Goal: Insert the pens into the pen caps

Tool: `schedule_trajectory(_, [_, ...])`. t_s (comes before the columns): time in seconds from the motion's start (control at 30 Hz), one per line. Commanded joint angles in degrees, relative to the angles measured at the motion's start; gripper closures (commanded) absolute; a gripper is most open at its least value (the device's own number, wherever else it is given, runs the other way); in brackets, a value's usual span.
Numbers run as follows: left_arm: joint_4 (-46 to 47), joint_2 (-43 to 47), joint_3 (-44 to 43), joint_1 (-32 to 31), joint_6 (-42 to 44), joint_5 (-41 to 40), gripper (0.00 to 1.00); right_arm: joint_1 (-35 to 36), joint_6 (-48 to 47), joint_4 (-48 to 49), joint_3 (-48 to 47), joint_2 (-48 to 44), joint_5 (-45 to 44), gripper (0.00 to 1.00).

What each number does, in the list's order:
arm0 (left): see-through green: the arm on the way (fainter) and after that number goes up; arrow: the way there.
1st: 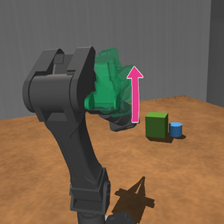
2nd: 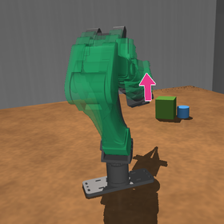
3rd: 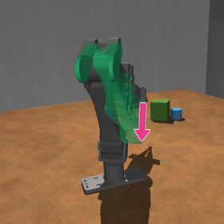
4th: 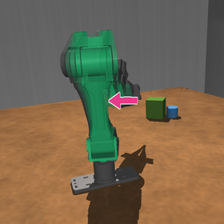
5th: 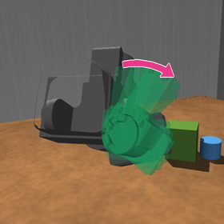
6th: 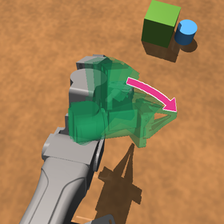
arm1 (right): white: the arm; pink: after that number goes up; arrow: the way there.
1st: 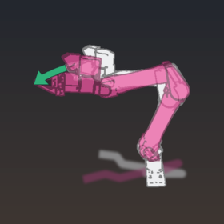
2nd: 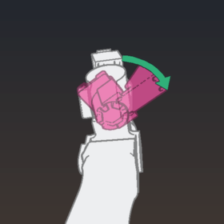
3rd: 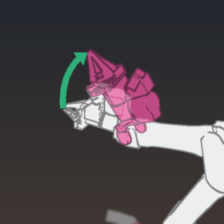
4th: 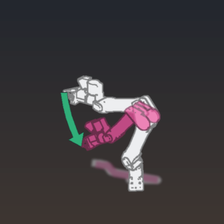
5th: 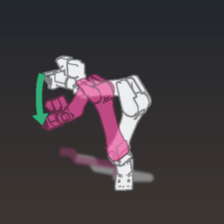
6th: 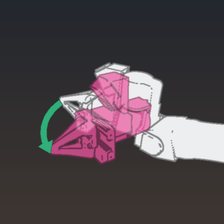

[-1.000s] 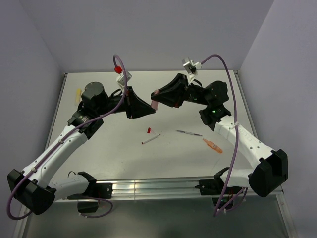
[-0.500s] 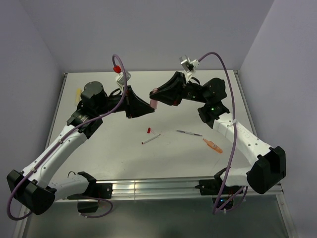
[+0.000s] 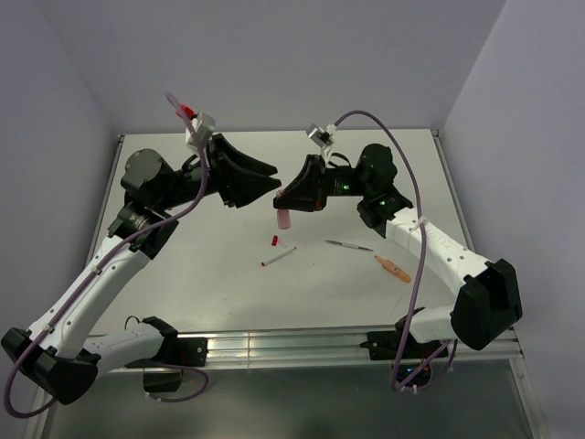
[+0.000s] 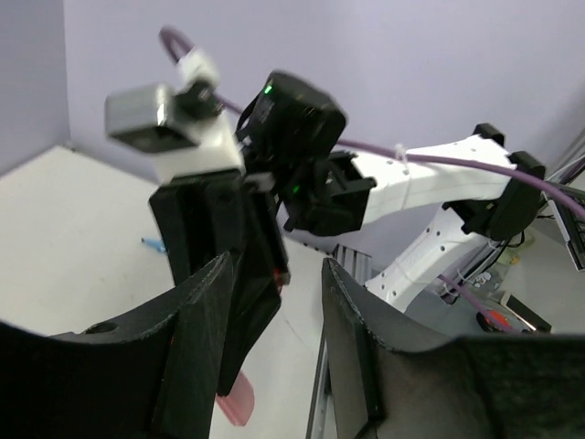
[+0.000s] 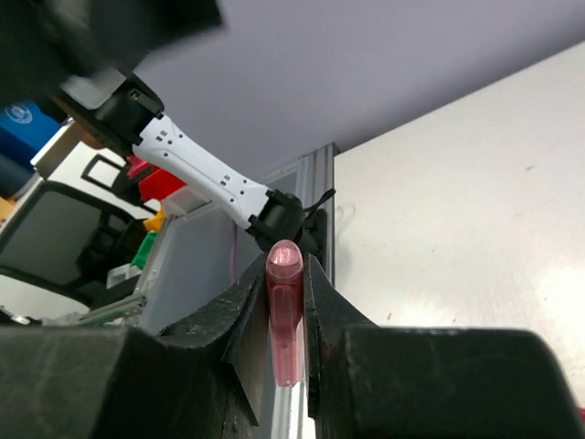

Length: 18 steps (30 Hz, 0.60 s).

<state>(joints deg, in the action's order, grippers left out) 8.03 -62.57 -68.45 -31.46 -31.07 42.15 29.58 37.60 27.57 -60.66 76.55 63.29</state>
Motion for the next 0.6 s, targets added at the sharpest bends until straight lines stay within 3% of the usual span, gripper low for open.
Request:
schedule_trajectory(0.0, [5.24, 2.01, -2.57, -0.27, 0.75, 0.12, 0.51, -0.32, -0.43, -1.21, 0.46, -0.44, 1.4, 1.0])
schedule_trajectory(0.57, [-0.83, 6.31, 5.86, 0.0, 4.61, 0.21, 0.45, -1.9, 1.59, -0.94, -1.74, -2.29, 2.19, 1.0])
